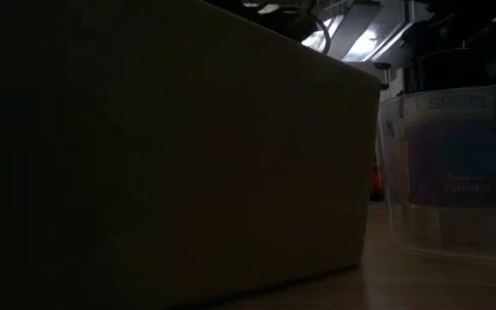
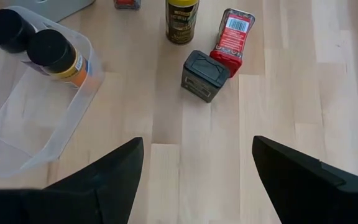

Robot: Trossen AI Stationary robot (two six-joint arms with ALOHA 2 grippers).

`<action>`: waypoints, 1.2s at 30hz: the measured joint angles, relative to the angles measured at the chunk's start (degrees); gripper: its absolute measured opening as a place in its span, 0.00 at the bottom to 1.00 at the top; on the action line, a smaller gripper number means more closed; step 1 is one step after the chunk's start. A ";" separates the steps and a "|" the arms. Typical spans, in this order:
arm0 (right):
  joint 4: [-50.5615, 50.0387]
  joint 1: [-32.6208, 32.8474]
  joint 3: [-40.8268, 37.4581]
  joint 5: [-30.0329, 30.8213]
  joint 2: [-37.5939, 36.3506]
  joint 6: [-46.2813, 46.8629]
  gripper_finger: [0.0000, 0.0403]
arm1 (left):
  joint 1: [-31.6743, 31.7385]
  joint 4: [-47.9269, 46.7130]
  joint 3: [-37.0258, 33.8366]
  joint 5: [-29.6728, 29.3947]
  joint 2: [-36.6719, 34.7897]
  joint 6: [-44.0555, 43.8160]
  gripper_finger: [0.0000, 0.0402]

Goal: Sort spices by type
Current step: Put the yellow seasoning bottle into the left transparent bin

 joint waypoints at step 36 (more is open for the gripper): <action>-0.31 0.00 0.00 -0.38 0.06 0.02 0.75 | 1.29 -0.27 0.30 -0.05 6.07 0.71 0.51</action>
